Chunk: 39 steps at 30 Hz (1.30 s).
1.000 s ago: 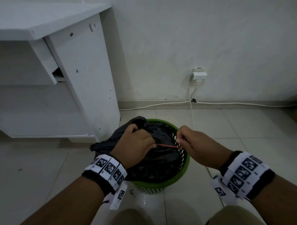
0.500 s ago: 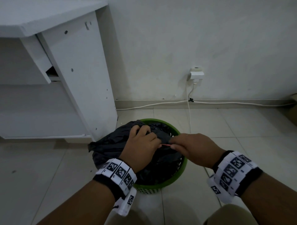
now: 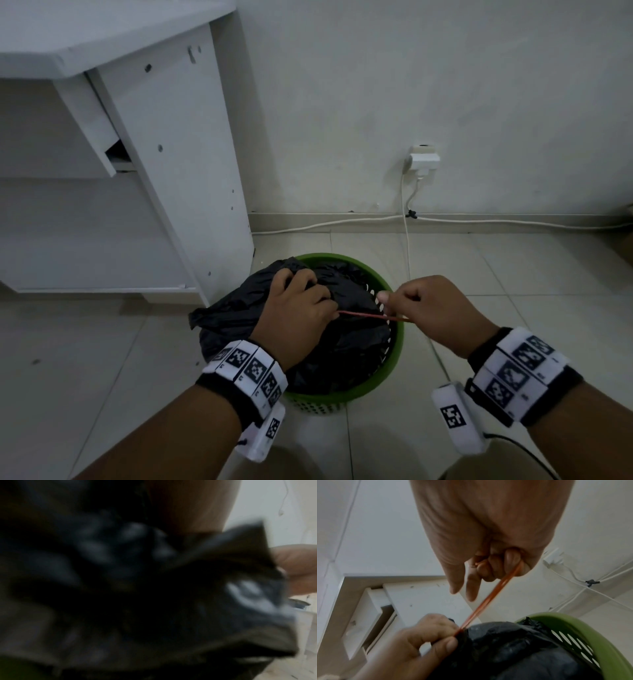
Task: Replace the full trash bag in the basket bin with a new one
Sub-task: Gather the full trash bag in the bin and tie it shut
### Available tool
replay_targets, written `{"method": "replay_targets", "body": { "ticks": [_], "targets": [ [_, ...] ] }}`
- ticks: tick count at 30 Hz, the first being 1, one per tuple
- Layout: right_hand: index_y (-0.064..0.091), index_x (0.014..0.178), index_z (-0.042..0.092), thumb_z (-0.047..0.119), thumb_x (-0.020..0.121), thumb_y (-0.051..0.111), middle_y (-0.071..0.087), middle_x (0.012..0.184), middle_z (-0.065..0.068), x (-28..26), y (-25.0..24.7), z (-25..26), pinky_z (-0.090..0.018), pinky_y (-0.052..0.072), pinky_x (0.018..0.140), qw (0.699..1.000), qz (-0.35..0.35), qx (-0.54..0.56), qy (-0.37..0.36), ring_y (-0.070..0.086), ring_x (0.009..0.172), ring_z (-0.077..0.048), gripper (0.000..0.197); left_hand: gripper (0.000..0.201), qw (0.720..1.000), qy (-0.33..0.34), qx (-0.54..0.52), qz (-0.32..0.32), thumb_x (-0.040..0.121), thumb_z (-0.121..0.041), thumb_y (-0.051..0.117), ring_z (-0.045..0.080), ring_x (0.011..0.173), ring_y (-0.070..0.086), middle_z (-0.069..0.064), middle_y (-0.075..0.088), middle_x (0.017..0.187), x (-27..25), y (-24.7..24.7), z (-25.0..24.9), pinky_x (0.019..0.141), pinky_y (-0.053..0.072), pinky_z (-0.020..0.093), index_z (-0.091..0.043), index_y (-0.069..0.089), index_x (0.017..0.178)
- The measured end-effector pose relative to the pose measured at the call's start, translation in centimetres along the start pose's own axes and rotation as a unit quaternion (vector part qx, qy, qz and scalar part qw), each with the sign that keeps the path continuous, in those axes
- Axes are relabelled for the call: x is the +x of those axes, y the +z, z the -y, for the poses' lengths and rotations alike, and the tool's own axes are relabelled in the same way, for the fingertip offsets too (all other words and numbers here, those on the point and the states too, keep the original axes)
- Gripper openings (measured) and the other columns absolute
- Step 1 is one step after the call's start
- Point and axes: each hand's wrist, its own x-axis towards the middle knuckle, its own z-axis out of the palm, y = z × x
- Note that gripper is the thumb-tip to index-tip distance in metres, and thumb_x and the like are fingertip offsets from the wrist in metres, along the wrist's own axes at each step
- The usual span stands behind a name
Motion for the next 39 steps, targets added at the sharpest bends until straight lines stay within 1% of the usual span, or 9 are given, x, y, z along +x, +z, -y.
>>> {"method": "replay_targets", "body": {
  "ticks": [3, 6, 8, 11, 17, 25, 31, 36, 39],
  "targets": [
    [0.065, 0.059, 0.014, 0.044, 0.092, 0.061, 0.045, 0.050, -0.003, 0.2, -0.5, 0.2, -0.022, 0.028, 0.048, 0.992, 0.063, -0.109, -0.027, 0.040, 0.046, -0.012, 0.045, 0.020, 1.000, 0.022, 0.009, -0.006, 0.095, -0.039, 0.063, 0.028, 0.103, 0.061, -0.009, 0.070, 0.088, -0.1, 0.2, -0.3, 0.094, 0.037, 0.045, -0.026, 0.073, 0.083],
    [0.077, 0.084, 0.025, 0.041, 0.093, 0.059, 0.063, 0.072, 0.005, 0.2, -0.1, 0.4, -0.029, 0.045, 0.065, 0.966, 0.127, -0.217, -0.056, 0.060, 0.070, -0.014, 0.026, 0.020, 1.000, 0.015, 0.012, -0.022, 0.096, -0.038, 0.063, 0.029, 0.104, 0.059, -0.008, 0.070, 0.090, 0.3, 0.2, -0.3, 0.095, 0.039, 0.047, -0.025, 0.073, 0.084],
    [0.077, 0.091, 0.030, 0.039, 0.093, 0.061, 0.066, 0.078, 0.011, 0.2, 0.0, 0.3, -0.031, 0.047, 0.069, 0.977, 0.120, -0.173, -0.042, 0.061, 0.074, -0.012, 0.019, 0.019, 0.999, 0.009, 0.011, -0.029, 0.095, -0.037, 0.064, 0.030, 0.104, 0.059, -0.007, 0.070, 0.091, 0.6, 0.1, -0.3, 0.095, 0.039, 0.047, -0.024, 0.073, 0.084],
    [0.075, 0.080, 0.025, 0.035, 0.089, 0.068, 0.065, 0.068, 0.008, 0.4, 0.1, -0.1, -0.021, 0.040, 0.056, 0.998, 0.058, -0.030, 0.006, 0.054, 0.059, -0.005, 0.015, 0.017, 0.999, 0.002, 0.009, -0.034, 0.094, -0.036, 0.065, 0.029, 0.104, 0.060, -0.007, 0.071, 0.092, 0.8, -0.2, -0.4, 0.095, 0.038, 0.046, -0.023, 0.074, 0.086],
    [0.076, 0.073, 0.017, 0.045, 0.096, 0.055, 0.053, 0.051, 0.012, 0.3, 1.3, 0.5, -0.021, 0.033, 0.057, 0.982, 0.080, 0.113, 0.129, 0.046, 0.049, -0.001, 0.042, 0.014, 0.998, 0.005, 0.005, -0.055, 0.094, -0.031, 0.065, 0.029, 0.102, 0.059, -0.005, 0.070, 0.088, 1.0, -0.3, -1.1, 0.095, 0.039, 0.046, -0.022, 0.074, 0.088],
    [0.074, 0.079, 0.006, 0.021, 0.089, 0.069, 0.071, 0.073, -0.010, 0.9, 2.5, 1.4, -0.026, 0.054, 0.064, 0.972, 0.103, 0.182, 0.110, 0.066, 0.065, -0.015, 0.019, 0.009, 0.998, 0.016, 0.009, -0.054, 0.089, -0.024, 0.068, 0.030, 0.101, 0.058, -0.002, 0.069, 0.088, 1.3, -0.2, -2.1, 0.092, 0.037, 0.045, -0.020, 0.074, 0.095],
    [0.068, 0.080, 0.015, 0.025, 0.093, 0.062, 0.060, 0.067, 0.013, 1.0, 2.0, 0.5, -0.016, 0.037, 0.056, 0.997, 0.048, -0.061, 0.009, 0.054, 0.060, 0.000, 0.018, 0.011, 1.000, 0.006, 0.020, -0.024, 0.094, -0.028, 0.065, 0.029, 0.109, 0.060, -0.008, 0.069, 0.092, 0.8, -0.1, -1.1, 0.097, 0.036, 0.046, -0.024, 0.070, 0.085],
    [0.063, 0.082, 0.021, 0.025, 0.095, 0.059, 0.055, 0.065, 0.012, 0.4, 0.7, -0.3, -0.019, 0.034, 0.054, 0.994, 0.050, -0.099, -0.022, 0.048, 0.059, -0.001, 0.014, 0.015, 0.999, -0.011, 0.051, -0.012, 0.095, -0.029, 0.062, 0.032, 0.113, 0.060, -0.009, 0.069, 0.096, 1.2, -0.2, -0.5, 0.099, 0.034, 0.049, -0.026, 0.070, 0.084],
    [0.059, 0.079, 0.025, 0.025, 0.095, 0.059, 0.051, 0.060, 0.012, 0.2, -0.4, -1.0, -0.019, 0.036, 0.052, 0.993, 0.051, -0.104, -0.024, 0.049, 0.056, -0.002, 0.017, 0.010, 0.999, -0.016, 0.047, 0.003, 0.092, -0.027, 0.064, 0.033, 0.099, 0.061, -0.004, 0.067, 0.087, 1.9, 0.0, -0.7, 0.098, 0.036, 0.051, -0.024, 0.069, 0.084]
  ]
}}
